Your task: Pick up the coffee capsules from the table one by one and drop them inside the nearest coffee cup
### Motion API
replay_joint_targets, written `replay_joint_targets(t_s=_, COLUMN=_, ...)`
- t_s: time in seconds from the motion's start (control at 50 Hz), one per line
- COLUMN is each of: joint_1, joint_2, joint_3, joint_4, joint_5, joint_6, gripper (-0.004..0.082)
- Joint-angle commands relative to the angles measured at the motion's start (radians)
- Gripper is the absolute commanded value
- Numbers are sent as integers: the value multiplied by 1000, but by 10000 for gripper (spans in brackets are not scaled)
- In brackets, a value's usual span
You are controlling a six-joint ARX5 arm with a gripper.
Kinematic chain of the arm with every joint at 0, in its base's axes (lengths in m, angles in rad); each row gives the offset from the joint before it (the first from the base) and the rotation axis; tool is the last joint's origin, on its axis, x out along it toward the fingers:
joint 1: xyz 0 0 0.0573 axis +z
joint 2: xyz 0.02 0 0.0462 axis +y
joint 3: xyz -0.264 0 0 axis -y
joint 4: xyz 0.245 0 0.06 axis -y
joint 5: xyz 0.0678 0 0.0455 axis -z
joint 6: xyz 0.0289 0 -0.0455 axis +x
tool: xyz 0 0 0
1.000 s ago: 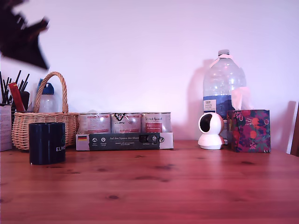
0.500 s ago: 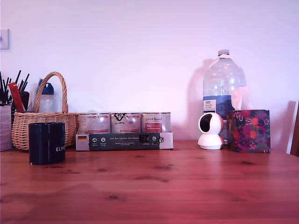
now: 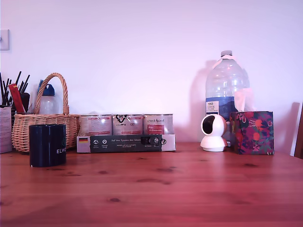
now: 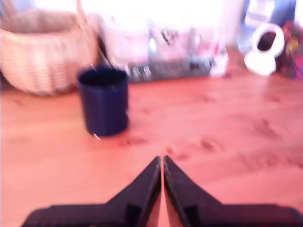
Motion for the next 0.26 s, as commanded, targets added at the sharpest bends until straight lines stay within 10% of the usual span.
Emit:
replay_joint_targets(t_s=0.0, joint_1=-6, joint_2=-53, joint_3=-18, joint_4=-26, joint_5=-18, joint_6=-1, gripper=-19)
replay_joint_targets(t_s=0.24, joint_1=-6, joint_2=-209, joint_3=-18, joint_4=-117, joint_5=-32, joint_6=-1, gripper=-19)
